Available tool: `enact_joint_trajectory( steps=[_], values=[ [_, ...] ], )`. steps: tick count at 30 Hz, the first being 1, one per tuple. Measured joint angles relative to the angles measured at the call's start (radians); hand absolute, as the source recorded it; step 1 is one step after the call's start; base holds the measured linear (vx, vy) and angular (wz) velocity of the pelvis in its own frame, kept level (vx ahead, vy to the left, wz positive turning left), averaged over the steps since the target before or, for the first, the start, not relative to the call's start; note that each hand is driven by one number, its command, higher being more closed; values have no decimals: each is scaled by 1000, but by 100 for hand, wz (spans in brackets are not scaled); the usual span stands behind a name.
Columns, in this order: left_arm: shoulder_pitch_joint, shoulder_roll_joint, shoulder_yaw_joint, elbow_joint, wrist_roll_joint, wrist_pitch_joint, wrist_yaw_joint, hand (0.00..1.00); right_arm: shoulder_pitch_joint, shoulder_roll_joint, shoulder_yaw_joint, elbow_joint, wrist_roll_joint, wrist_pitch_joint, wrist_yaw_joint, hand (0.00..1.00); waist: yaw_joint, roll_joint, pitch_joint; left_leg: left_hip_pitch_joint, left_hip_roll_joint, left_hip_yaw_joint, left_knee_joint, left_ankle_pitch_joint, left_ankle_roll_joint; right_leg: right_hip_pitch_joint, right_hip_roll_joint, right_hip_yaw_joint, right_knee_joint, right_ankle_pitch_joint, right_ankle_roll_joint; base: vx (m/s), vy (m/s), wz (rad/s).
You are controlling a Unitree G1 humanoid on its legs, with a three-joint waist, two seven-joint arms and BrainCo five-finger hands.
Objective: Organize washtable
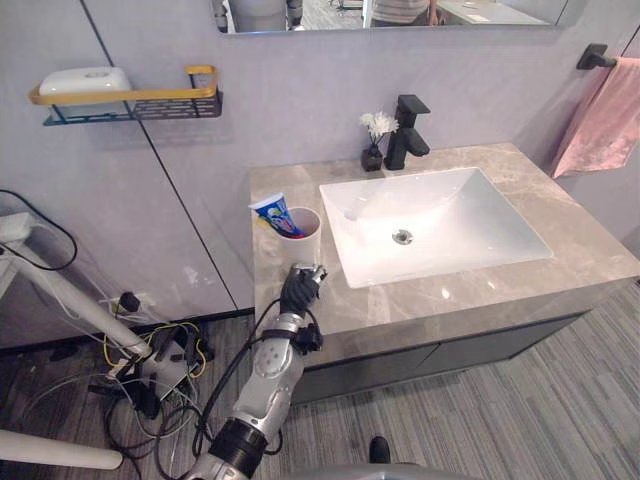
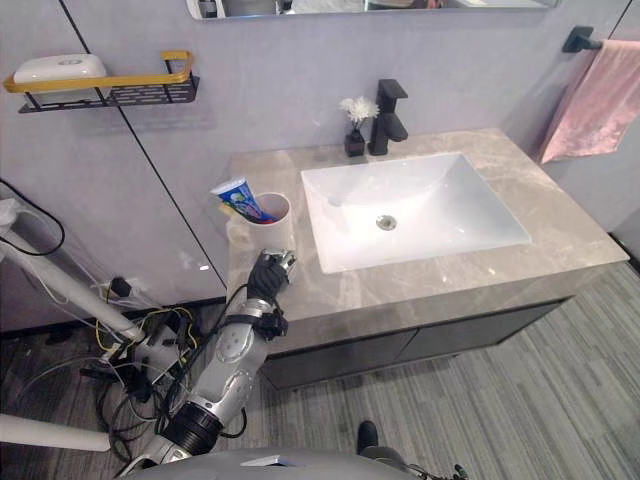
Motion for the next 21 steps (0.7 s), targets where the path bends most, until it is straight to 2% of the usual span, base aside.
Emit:
enact_joint_trajectory(
  steps=[15,21],
  values=[
    [-17,3,89,4,33,0,83,100,-1,4,-9,0,0,0,0,0,-9,-7,5,16,1,11,-3,-1,-1,10,2,2,0,0,0,0,0,0],
    [-51,3,89,31,40,0,86,100,-1,6,-14,0,0,0,1,0,-9,-8,7,15,2,18,-6,-2,-3,3,5,10,0,0,0,9,2,-4]
  ],
)
